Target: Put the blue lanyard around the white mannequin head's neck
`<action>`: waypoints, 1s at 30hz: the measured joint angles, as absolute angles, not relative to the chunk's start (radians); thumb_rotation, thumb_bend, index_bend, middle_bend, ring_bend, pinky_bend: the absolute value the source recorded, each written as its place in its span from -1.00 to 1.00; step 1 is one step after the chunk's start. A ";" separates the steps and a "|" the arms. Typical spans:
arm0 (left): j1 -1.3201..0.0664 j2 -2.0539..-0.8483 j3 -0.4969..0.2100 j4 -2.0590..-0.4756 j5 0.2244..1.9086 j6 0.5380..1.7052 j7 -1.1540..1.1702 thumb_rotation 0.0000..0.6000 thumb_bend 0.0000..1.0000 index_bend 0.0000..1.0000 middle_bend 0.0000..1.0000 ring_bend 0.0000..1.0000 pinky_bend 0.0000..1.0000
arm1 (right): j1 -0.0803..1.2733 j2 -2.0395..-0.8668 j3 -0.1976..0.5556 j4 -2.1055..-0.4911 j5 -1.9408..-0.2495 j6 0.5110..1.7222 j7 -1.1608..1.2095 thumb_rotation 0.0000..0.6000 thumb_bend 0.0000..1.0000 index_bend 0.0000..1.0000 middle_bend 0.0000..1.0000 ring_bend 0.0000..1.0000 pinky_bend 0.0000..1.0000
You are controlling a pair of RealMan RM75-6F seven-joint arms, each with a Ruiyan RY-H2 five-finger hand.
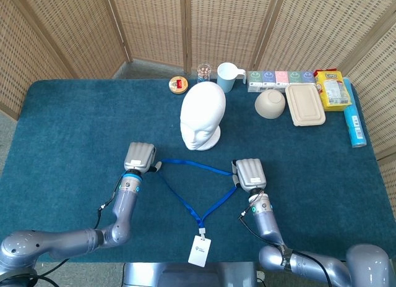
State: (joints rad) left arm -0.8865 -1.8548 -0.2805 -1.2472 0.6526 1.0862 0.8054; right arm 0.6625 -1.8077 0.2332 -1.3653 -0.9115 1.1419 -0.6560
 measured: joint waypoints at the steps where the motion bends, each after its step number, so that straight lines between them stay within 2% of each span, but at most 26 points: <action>1: -0.886 -1.852 -0.279 -1.250 0.658 1.087 0.804 0.43 -0.36 0.34 1.00 1.00 1.00 | 0.662 -1.807 0.233 -1.366 -0.911 1.142 -0.656 0.94 -0.03 0.21 0.88 1.00 1.00; 4: -0.886 -1.848 -0.275 -1.251 0.667 1.088 0.803 0.43 -0.41 0.24 1.00 1.00 1.00 | 0.662 -1.807 0.234 -1.367 -0.910 1.140 -0.653 0.94 -0.03 0.21 0.88 1.00 1.00; 10: -0.888 -1.851 -0.268 -1.241 0.670 1.086 0.814 0.42 -0.47 0.19 1.00 1.00 1.00 | 0.661 -1.806 0.233 -1.368 -0.910 1.138 -0.648 0.95 -0.02 0.21 0.89 1.00 1.00; 19: -0.884 -1.857 -0.265 -1.237 0.684 1.093 0.808 0.44 -0.51 0.17 0.82 1.00 1.00 | 0.658 -1.803 0.231 -1.370 -0.908 1.138 -0.644 0.94 -0.02 0.21 0.89 1.00 1.00; 30: -0.888 -1.876 -0.268 -1.209 0.668 1.081 0.819 0.44 -0.51 0.17 0.82 1.00 1.00 | 0.656 -1.799 0.230 -1.371 -0.904 1.136 -0.640 0.94 -0.02 0.21 0.89 1.00 1.00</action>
